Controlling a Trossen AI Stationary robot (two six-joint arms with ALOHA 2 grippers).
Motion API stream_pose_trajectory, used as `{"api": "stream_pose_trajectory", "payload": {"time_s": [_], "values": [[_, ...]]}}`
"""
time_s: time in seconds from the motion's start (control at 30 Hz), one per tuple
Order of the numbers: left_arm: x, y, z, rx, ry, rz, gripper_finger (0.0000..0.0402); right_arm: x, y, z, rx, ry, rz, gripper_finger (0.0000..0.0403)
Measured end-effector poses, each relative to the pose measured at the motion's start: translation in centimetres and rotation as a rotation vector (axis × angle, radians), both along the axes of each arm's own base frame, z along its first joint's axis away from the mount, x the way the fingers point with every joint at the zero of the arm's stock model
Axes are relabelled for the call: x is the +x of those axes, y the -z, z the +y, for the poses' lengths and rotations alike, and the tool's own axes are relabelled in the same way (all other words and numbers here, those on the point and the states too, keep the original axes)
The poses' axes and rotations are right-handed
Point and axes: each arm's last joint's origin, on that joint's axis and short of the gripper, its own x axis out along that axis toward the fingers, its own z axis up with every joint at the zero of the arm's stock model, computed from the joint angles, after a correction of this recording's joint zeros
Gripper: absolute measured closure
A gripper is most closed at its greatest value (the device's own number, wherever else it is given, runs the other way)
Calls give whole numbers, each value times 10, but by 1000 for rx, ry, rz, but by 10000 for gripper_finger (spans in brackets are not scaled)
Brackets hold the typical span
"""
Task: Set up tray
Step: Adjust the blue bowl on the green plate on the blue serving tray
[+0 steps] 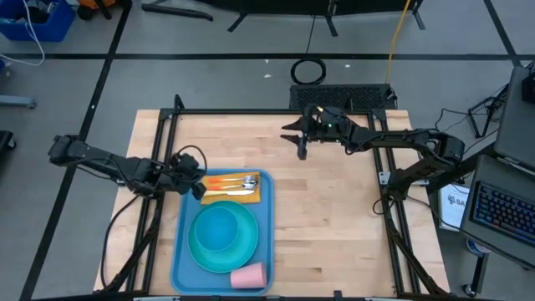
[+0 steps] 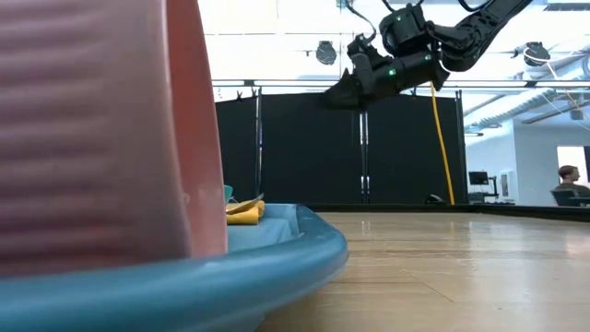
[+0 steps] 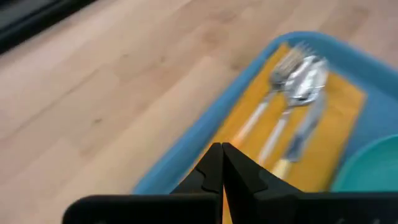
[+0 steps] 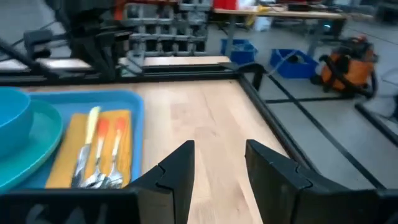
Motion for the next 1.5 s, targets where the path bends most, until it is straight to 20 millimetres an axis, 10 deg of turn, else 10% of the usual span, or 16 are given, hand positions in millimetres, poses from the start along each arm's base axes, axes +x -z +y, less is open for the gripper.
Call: {"api": "stream_pose_trajectory", "payload": {"time_s": [0.23, 0.6, 1.5], "values": [[-6, 2, 12, 150, -80, 90, 393, -6, 4, -7, 112, 298, -89, 271], [-5, 6, 9, -109, 15, 116, 392, 4, 4, 18, 214, 19, -90, 271], [10, 12, -30, -592, 327, 158, 397, 8, 7, 30, 215, -19, -56, 271]]}}
